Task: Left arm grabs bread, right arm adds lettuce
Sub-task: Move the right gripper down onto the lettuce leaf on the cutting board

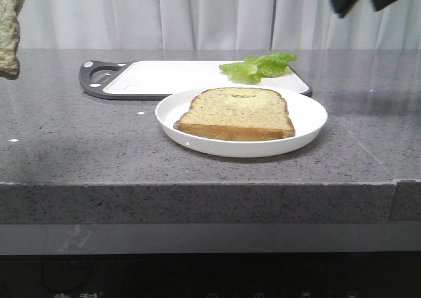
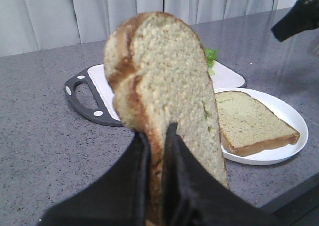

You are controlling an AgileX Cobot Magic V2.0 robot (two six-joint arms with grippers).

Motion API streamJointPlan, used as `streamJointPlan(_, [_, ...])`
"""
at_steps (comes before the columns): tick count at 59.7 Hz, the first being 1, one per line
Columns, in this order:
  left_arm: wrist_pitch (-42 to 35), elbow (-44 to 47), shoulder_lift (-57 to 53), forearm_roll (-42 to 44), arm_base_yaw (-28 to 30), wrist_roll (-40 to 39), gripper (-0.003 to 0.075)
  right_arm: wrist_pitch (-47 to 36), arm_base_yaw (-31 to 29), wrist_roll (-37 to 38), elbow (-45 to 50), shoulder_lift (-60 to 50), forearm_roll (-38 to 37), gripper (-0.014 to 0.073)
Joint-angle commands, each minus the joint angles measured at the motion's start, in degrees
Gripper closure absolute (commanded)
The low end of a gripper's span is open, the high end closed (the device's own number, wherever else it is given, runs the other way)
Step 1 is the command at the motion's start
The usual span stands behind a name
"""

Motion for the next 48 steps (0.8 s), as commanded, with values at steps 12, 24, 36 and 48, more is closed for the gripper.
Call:
streamJointPlan(12, [-3.83, -1.58, 0.20, 0.16, 0.05, -0.67, 0.0741, 5.76, 1.12, -3.09, -22.69, 15.22, -0.57, 0.0148])
streamJointPlan(24, [-3.27, -1.58, 0.20, 0.16, 0.05, -0.67, 0.0741, 9.60, 1.12, -3.48, -34.55, 23.93, -0.57, 0.0148])
streamJointPlan(36, [-3.27, -1.58, 0.20, 0.16, 0.05, -0.67, 0.0741, 12.94, 1.12, -3.65, -42.70, 30.17, -0.52, 0.0148])
streamJointPlan(48, [-3.27, -1.58, 0.20, 0.16, 0.05, -0.67, 0.0741, 12.81, 1.70, -5.74, -44.06, 32.62, -0.52, 0.0148])
